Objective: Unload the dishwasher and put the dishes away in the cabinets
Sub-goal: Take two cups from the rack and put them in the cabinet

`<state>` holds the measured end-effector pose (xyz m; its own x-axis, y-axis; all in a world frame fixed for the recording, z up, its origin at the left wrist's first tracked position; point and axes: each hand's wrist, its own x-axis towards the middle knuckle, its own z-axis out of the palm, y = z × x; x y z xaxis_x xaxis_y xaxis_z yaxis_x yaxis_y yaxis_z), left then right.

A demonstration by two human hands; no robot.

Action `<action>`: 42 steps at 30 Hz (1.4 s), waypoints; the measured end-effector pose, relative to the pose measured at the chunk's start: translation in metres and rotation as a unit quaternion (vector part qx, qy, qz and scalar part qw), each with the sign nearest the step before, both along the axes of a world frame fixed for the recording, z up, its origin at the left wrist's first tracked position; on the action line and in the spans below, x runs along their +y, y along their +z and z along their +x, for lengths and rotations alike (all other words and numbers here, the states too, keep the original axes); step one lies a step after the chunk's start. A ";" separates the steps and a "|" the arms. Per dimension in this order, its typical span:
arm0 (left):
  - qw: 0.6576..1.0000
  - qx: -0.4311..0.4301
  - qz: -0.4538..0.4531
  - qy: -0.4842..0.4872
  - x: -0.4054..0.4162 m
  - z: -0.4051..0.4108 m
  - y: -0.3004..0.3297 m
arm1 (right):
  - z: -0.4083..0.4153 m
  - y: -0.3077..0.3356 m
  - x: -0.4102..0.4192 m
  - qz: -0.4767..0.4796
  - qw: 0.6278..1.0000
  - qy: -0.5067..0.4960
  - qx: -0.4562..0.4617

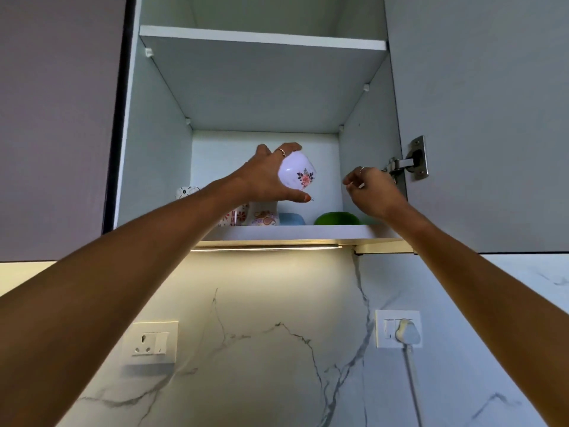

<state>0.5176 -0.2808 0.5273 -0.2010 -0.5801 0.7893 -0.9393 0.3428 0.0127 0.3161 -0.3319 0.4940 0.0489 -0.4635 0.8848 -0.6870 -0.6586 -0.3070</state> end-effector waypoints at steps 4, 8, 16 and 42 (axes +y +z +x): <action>0.998 -0.044 0.043 0.021 -0.030 -0.029 0.010 | -0.012 -0.012 0.000 -0.013 1.000 -0.009 -0.002; 0.991 -0.078 0.093 0.064 -0.052 -0.048 0.025 | -0.009 -0.020 -0.004 0.006 1.000 -0.015 0.020; 0.962 -0.136 0.199 0.132 -0.080 -0.061 0.032 | -0.009 -0.018 -0.008 0.009 1.000 -0.008 -0.027; 0.940 -0.050 0.296 0.163 -0.075 -0.076 0.027 | -0.013 -0.021 -0.011 0.000 0.999 -0.030 -0.040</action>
